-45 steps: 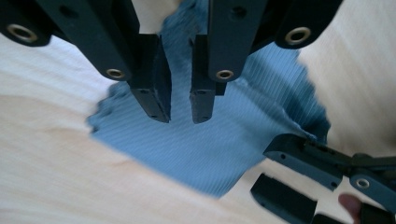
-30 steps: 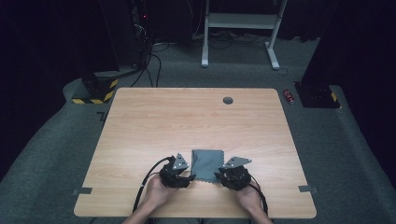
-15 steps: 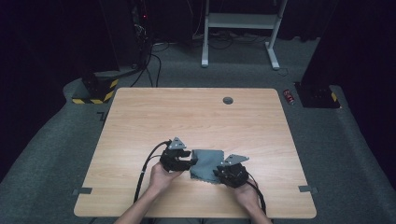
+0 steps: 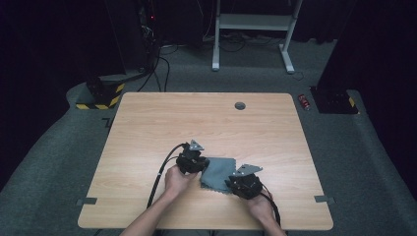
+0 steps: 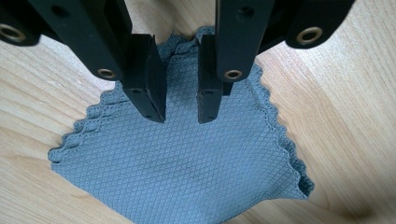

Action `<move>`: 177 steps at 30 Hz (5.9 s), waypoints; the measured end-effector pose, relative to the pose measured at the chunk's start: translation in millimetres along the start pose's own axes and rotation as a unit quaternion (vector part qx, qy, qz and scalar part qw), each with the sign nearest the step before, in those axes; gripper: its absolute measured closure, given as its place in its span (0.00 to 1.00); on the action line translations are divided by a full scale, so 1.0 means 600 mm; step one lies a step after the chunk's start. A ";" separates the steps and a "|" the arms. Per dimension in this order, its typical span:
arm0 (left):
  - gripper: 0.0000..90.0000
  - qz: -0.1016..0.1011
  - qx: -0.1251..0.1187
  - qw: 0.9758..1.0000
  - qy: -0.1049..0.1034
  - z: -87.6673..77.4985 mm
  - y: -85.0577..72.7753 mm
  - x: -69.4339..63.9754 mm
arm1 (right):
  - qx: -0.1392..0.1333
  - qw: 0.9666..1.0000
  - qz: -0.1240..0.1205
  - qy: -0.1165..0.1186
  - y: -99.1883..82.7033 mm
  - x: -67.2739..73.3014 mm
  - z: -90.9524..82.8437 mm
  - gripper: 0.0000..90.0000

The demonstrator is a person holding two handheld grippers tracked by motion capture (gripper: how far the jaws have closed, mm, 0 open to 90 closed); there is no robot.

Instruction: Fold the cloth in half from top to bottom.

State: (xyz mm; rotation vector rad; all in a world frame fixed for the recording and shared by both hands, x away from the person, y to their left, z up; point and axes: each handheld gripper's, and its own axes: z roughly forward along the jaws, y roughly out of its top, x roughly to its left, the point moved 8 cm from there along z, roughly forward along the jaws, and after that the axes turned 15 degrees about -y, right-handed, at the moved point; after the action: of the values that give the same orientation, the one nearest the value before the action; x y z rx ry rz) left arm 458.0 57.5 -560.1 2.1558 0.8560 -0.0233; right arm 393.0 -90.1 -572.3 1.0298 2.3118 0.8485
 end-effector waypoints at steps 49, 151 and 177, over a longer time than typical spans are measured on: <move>0.56 -0.008 -0.041 0.998 0.039 -0.032 -0.011 0.022 | 0.018 0.995 0.071 -0.065 0.060 -0.092 0.073 0.76; 0.47 -0.083 -0.124 0.981 0.122 -0.187 -0.165 0.103 | -0.018 0.980 0.155 -0.126 -0.056 -0.183 -0.041 0.66; 0.37 -0.064 -0.082 0.982 0.156 -0.171 -0.180 0.102 | 0.009 0.977 0.134 -0.163 -0.094 -0.190 -0.038 0.44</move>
State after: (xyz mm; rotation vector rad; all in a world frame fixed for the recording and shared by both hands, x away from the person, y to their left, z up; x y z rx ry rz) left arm 416.1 211.7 -580.4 1.9751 1.1325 0.3175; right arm 420.8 -216.4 -577.2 1.3964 1.9367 0.6959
